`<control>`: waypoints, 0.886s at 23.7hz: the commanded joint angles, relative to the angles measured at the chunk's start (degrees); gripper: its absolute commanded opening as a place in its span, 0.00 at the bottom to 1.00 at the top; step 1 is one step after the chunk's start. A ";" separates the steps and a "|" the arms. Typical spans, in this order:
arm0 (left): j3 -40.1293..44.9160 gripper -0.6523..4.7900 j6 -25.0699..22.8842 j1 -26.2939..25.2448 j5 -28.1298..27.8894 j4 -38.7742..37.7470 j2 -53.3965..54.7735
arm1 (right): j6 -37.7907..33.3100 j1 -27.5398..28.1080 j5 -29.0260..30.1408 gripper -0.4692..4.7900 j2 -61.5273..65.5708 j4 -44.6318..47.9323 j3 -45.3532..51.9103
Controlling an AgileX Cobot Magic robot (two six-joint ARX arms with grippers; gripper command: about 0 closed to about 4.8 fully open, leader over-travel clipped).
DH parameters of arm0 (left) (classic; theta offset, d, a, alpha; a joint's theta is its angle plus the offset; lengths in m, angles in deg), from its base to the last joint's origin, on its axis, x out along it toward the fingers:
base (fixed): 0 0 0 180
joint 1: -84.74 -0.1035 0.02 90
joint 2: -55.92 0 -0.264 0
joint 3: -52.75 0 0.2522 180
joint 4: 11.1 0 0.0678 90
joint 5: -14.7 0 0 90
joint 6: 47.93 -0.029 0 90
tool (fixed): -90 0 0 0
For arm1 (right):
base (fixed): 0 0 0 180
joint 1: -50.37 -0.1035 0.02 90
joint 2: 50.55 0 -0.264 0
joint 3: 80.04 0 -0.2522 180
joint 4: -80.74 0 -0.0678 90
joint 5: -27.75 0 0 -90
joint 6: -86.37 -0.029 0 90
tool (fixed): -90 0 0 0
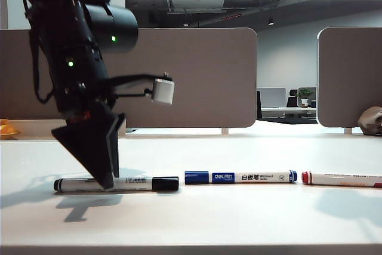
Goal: Pick up the markers one by one and line them up horizontally in a straight line on the table.
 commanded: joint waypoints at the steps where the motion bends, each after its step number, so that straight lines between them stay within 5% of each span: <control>1: -0.07 0.46 -0.81 0.04 -0.63 1.31 0.42 | 0.02 0.00 0.13 0.08 -0.20 0.20 -0.37; 21: -0.07 0.46 -0.87 -0.39 -2.51 6.86 2.84 | 0.02 0.00 0.11 0.08 -0.20 -0.31 -0.37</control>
